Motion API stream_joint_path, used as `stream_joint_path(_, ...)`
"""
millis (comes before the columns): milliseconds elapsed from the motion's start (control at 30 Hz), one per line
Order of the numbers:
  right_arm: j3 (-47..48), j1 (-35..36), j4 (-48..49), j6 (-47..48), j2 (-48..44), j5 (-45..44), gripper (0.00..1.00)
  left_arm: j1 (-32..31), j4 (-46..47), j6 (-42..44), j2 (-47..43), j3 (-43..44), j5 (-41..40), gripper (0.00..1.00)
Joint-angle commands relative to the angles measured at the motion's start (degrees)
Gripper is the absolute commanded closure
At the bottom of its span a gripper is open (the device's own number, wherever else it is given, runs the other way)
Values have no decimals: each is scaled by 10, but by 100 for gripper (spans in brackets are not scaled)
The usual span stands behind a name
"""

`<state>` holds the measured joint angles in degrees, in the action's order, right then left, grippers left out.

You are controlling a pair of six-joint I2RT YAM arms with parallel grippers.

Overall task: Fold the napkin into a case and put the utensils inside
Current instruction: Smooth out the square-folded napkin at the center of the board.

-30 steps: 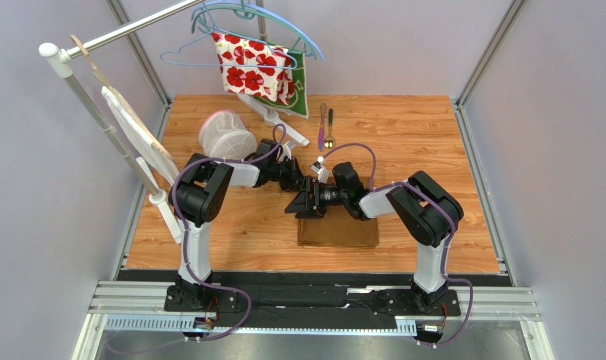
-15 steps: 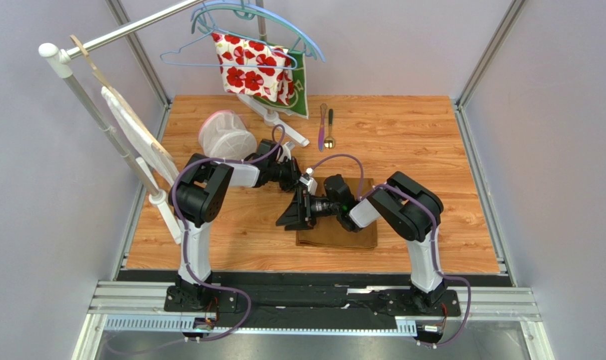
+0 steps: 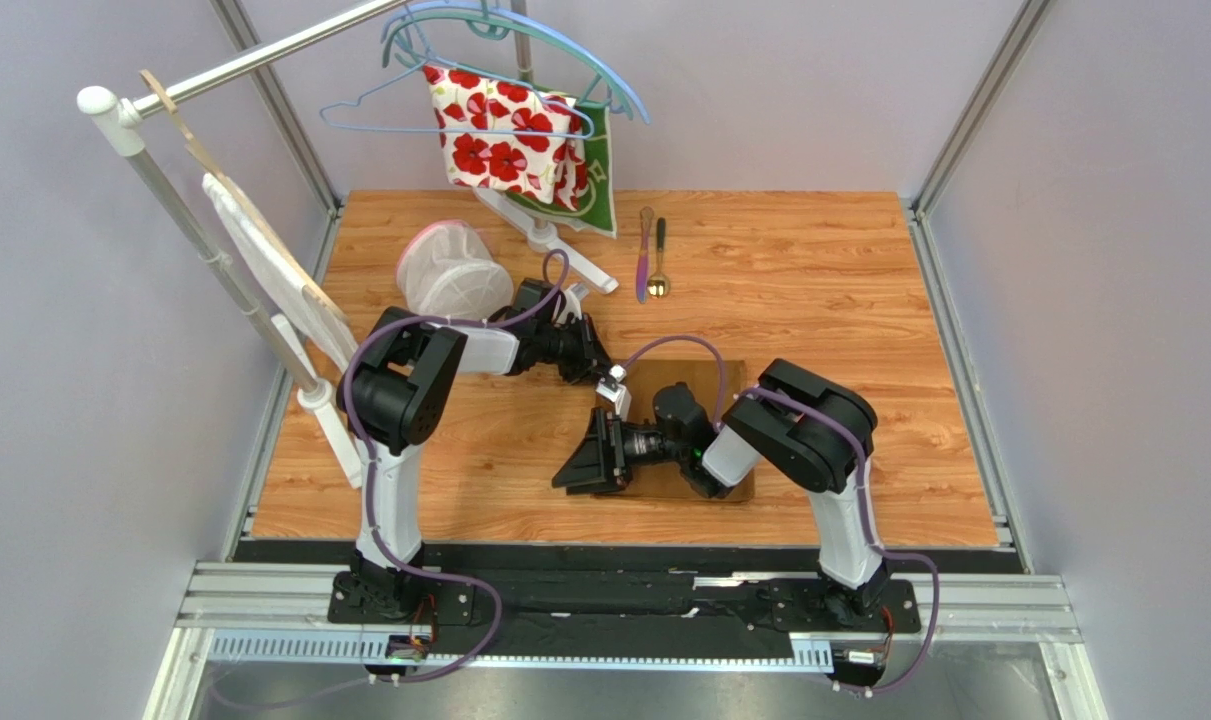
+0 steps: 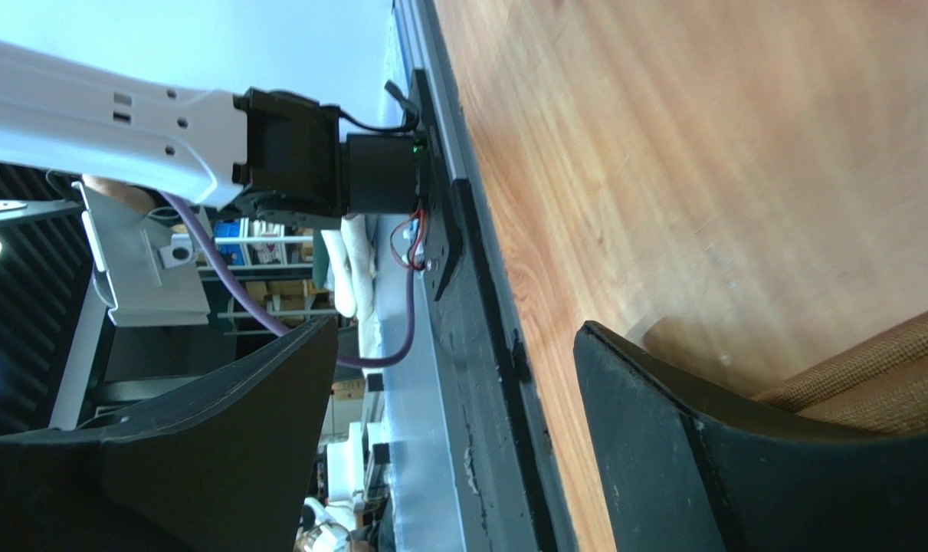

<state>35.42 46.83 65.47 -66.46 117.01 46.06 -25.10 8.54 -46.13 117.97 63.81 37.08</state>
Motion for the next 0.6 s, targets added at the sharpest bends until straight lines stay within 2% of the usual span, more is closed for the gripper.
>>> stream_joint_path(0, -39, 23, 24, -22, 14, -15, 18, 2, 6, 4, -5, -3, -20, 92)
stream_joint_path(167, -69, 28, 47, -42, -13, -22, 18, 2, 3, 8, -4, -1, -19, 92)
stream_joint_path(233, -87, 19, 41, -50, -54, -22, 18, 2, -6, 15, -4, 3, -20, 92)
stream_joint_path(333, -94, 4, -61, -19, -160, -27, 18, 2, -28, 31, -9, 17, -23, 92)
stream_joint_path(367, -91, -2, -195, 10, -194, -39, 18, 2, -28, 34, -13, 18, -21, 92)
stream_joint_path(400, -76, -5, -288, 74, -230, -87, 18, 2, -31, 36, -26, 20, -21, 92)
stream_joint_path(433, -57, -9, -389, 122, -311, -124, 17, 2, -38, 39, -33, 24, -21, 91)
stream_joint_path(467, -35, -10, -616, 161, -346, -179, 16, 2, -57, 47, -41, 27, -23, 91)
stream_joint_path(500, -12, -10, -720, 188, -381, -308, 14, 2, -69, 53, -60, 36, -27, 90)
stream_joint_path(567, 37, -26, -911, 223, -449, -408, 10, 2, -99, 65, -82, 42, -35, 86)
